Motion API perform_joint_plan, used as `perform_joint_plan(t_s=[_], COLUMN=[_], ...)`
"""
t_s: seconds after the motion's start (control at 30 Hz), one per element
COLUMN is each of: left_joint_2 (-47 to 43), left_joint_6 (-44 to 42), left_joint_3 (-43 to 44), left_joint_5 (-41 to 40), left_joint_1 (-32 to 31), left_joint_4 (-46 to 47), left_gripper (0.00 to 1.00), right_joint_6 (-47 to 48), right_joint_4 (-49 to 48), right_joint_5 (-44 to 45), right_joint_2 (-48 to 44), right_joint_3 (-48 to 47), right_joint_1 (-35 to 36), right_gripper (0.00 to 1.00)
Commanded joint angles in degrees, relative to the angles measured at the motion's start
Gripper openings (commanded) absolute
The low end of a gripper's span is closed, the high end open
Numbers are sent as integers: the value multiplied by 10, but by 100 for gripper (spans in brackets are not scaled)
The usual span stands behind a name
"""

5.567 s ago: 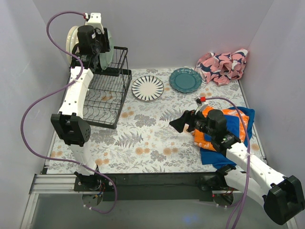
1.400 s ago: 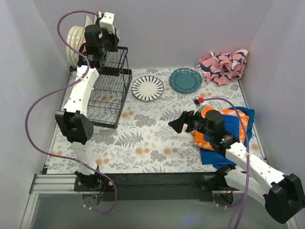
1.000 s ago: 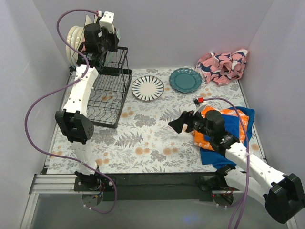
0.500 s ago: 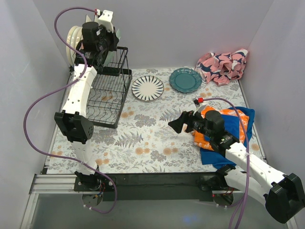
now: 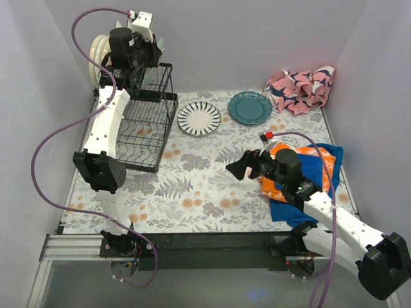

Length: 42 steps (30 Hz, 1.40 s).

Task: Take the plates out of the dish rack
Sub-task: Unload the plate from the dish rack, then place the plate at the center of the board.

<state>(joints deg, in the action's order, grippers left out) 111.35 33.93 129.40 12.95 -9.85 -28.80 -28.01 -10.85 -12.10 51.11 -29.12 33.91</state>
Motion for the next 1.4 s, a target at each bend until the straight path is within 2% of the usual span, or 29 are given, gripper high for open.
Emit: perform_joint_plan(t_s=[0.0, 0.5, 0.87, 1.03, 1.13, 1.17, 1.3, 1.37], left_joint_2=[-30, -54, -69, -131, -184, -197, -245, -269], left_joint_6=[-12, -120, -214, -261, -294, -300, -320, -325], left_joint_3=[37, 14, -13, -118, -234, -288, -402, -440], left_joint_5=[17, -27, -140, -185, -215, -219, -254, -271], left_joint_1=[-3, -82, -167, -211, -256, -266, -313, -338], left_joint_4=[52, 65, 102, 174, 258, 302, 372, 399], left_gripper=[0, 0, 0, 0, 0, 0, 0, 0], right_joint_6=[12, 13, 2, -24, -39, -44, -65, -70], right_joint_4=[-28, -25, -15, 63, 122, 126, 132, 132], right_joint_5=[7, 12, 30, 80, 102, 78, -48, -98], right_joint_2=[4, 8, 7, -1, -4, -6, 22, 40], right_joint_3=[-11, -15, -27, -69, -99, -101, -152, -173], right_joint_1=[5, 9, 9, 7, -20, -32, -168, -211], right_gripper=[93, 93, 93, 94, 95, 95, 93, 93])
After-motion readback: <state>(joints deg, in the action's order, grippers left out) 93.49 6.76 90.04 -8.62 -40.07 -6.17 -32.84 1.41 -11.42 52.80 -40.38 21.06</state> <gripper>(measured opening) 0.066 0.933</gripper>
